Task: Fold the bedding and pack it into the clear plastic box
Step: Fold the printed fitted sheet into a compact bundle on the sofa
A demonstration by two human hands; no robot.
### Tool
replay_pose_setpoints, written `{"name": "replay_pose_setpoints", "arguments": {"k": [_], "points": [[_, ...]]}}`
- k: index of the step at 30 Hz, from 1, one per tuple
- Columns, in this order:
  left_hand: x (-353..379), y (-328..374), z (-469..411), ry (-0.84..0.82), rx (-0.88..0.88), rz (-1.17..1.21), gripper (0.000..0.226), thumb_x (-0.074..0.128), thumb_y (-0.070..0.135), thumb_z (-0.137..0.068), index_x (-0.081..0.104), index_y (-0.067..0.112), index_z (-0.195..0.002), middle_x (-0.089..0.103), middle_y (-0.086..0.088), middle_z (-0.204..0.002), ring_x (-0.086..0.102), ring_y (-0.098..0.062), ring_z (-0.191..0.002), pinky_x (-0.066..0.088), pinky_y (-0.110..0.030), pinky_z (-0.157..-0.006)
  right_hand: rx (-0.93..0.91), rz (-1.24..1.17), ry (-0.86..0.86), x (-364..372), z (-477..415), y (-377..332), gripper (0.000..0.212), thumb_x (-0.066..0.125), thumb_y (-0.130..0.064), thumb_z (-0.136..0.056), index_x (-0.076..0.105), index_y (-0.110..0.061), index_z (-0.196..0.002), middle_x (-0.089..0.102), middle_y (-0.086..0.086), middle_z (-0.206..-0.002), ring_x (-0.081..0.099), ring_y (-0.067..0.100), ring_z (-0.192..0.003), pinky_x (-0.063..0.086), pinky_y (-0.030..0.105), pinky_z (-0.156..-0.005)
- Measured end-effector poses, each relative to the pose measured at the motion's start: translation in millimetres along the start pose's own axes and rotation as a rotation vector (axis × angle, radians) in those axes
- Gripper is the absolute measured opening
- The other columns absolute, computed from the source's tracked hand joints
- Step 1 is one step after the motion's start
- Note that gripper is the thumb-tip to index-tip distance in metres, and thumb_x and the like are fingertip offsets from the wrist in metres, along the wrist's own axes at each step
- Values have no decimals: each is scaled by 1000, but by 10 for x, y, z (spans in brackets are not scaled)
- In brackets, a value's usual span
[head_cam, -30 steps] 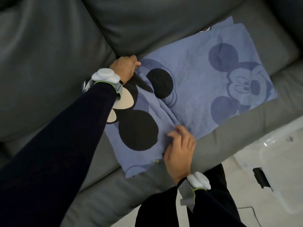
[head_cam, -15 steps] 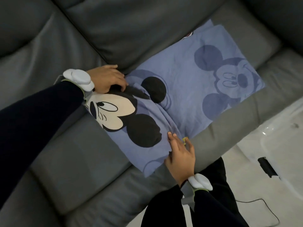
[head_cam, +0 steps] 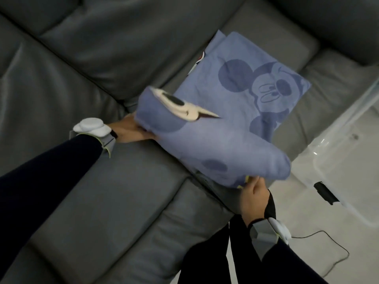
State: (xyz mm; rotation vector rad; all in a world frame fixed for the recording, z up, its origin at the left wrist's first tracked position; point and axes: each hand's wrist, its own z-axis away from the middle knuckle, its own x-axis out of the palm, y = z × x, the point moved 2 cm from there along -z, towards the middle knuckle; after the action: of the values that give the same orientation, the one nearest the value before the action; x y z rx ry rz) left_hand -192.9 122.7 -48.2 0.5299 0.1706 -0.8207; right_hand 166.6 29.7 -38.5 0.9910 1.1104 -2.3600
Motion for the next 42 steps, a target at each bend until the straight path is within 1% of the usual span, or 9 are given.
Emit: {"name": "replay_pose_setpoints", "arguments": {"k": [3, 9, 13, 24, 27, 30, 33, 38, 42], "points": [[-5, 518, -54, 27, 145, -1, 112, 20, 102, -52, 49, 32, -134, 51, 5, -140, 45, -19, -130, 28, -34, -114, 229, -140, 80, -96, -187, -286, 50, 23, -37, -104, 58, -8, -124, 60, 24, -123, 53, 39, -115, 40, 39, -92], [-212, 952, -199, 244, 207, 520, 64, 29, 74, -85, 42, 39, -137, 40, 14, -145, 35, -6, -136, 20, -34, -119, 352, -541, -83, -270, -513, -442, 49, 25, -60, -97, 61, -29, -110, 61, -3, -96, 56, 13, -78, 49, 23, -51], [-263, 1177, -277, -19, 192, 728, 65, 31, 76, -83, 53, 35, -128, 60, 15, -129, 57, -1, -116, 39, -32, -108, 324, -562, -163, -267, -628, -595, 94, 44, -95, -55, 44, -39, -129, 56, -5, -113, 56, 14, -88, 53, 36, -76], [-146, 993, -632, 136, -9, 517, 59, 56, 69, -78, 64, 21, -112, 66, -4, -118, 63, -18, -103, 46, -34, -99, 428, -565, -234, -176, -506, -688, 63, 48, -73, -79, 58, -26, -119, 56, -7, -124, 53, 13, -109, 43, 40, -105], [-241, 1021, -746, 313, -56, 253, 89, 51, 81, -68, 52, 12, -124, 59, -1, -122, 57, -21, -107, 44, -37, -100, 108, -336, 72, -283, -612, -794, 50, 57, -58, -86, 57, -9, -99, 54, 13, -124, 48, 4, -103, 43, 32, -100], [-330, 1130, -632, 722, 480, -128, 37, 58, 34, -90, 48, 9, -116, 54, -9, -113, 56, -27, -97, 48, -38, -85, -564, -92, 185, -385, -684, -720, 22, 49, 2, -89, 54, 0, -111, 30, 27, -145, 34, 4, -134, 31, 18, -110], [-412, 949, -701, 440, 956, -654, 45, 53, 4, -88, 44, 15, -131, 42, -10, -142, 45, -28, -128, 45, -45, -100, -848, 200, -163, -365, -938, -360, 70, 42, 10, -75, 41, -24, -136, 27, 12, -154, 21, 31, -145, 24, 48, -117], [-358, 745, -958, 128, 797, -659, 62, 32, 46, -93, 0, 46, -146, -13, 25, -155, 0, -11, -146, 10, -42, -117, -736, 463, -363, -208, -1186, -182, 61, 43, -24, -95, 13, -26, -148, 11, 16, -158, 26, 39, -141, 32, 65, -104], [-457, 990, -999, -78, 623, -386, 54, 35, 50, -88, 16, 61, -138, 15, 24, -151, 17, 6, -140, 13, -17, -116, -620, 325, -448, -237, -1344, -294, 60, 24, -29, -88, 14, -34, -147, 17, 5, -157, 24, 24, -144, 28, 54, -110]]}}
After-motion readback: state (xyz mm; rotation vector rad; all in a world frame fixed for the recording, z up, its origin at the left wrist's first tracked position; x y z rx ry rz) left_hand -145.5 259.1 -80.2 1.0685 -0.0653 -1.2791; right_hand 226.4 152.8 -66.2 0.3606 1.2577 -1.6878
